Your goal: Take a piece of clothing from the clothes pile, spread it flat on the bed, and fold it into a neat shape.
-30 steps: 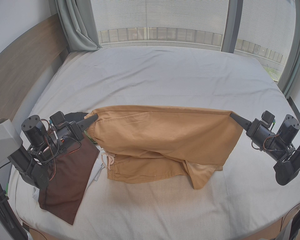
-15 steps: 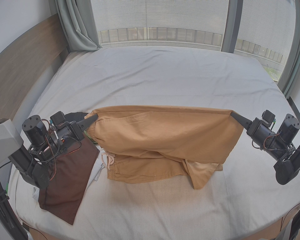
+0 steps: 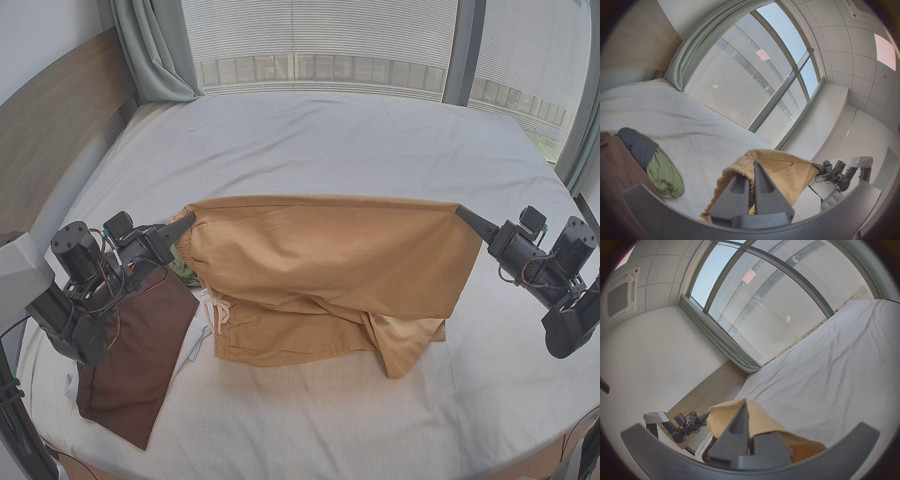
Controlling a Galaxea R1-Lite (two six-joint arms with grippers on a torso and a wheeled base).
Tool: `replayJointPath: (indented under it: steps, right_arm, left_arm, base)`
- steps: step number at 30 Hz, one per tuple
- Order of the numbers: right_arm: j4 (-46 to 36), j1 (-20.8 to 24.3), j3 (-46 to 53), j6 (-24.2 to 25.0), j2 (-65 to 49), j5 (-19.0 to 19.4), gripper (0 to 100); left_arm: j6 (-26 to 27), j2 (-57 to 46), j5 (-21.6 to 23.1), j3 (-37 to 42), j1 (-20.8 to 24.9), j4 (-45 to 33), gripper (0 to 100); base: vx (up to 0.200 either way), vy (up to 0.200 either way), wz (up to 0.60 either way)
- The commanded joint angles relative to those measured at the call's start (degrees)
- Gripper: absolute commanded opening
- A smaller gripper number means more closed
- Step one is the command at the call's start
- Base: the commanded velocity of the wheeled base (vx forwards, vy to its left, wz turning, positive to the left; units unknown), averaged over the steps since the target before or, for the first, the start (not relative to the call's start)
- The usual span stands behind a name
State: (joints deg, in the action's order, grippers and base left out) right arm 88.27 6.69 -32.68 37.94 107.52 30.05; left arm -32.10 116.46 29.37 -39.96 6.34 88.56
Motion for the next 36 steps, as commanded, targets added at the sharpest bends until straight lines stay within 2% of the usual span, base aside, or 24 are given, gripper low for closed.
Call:
replayJointPath:
  steps: [1,9,23,36]
  right_arm:
    - [0.0,0.0,-5.2,0.0,5.4,0.0,0]
    - [-1.8,-0.3,-14.3,0.0,12.8,0.0,0]
    - [-7.0,-0.3,-26.4,0.1,19.3,0.0,0]
    - [-17.8,-0.3,-44.2,0.1,26.5,0.0,0]
  left_arm:
    - [-0.3,5.2,-3.2,-5.7,0.3,0.0,0]
    - [-0.4,12.0,-7.0,-13.3,0.9,-0.1,0]
    - [-0.5,18.7,-9.5,-21.7,2.5,-0.2,0]
    - [-3.8,23.5,-11.4,-29.7,2.1,-0.5,0]
  base:
    - [0.0,0.0,0.0]
    - [0.0,0.0,0.0]
    - [0.0,0.0,0.0]
    - [0.0,0.0,0.0]
